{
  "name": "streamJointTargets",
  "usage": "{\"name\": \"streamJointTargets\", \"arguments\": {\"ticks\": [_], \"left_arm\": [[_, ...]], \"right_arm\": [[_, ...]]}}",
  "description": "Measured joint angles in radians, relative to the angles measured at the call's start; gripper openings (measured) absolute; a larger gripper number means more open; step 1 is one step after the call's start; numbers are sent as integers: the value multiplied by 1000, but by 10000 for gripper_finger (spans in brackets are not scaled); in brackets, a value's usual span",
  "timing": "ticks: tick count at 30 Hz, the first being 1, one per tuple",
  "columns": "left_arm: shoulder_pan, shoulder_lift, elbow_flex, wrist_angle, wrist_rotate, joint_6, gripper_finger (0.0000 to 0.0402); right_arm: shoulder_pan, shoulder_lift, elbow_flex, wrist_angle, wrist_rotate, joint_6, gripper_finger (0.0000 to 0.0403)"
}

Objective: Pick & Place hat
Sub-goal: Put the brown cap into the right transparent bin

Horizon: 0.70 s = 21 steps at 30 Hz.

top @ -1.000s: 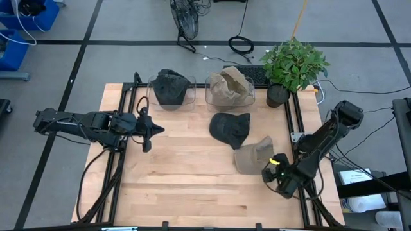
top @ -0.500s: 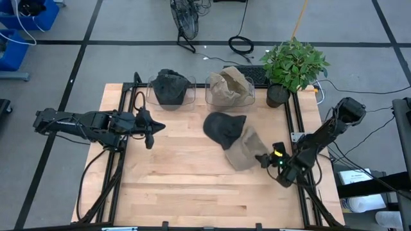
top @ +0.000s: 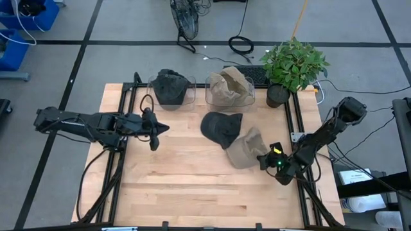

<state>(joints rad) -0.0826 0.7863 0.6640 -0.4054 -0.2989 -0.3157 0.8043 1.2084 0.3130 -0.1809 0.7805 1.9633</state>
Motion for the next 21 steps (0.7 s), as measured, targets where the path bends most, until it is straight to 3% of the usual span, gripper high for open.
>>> {"name": "streamJointTargets", "arguments": {"ticks": [4, 10, 21], "left_arm": [[0, 15, 0, -1, 18, 36, 12], [0, 15, 0, -1, 34, 52, 11], [0, 14, 0, -1, 126, 51, 13]], "right_arm": [[0, -54, 37, 17, 8, -128, 9], [-31, -135, 185, 19, 90, -480, 6], [-286, -105, 591, 19, 103, -1248, 3]]}}
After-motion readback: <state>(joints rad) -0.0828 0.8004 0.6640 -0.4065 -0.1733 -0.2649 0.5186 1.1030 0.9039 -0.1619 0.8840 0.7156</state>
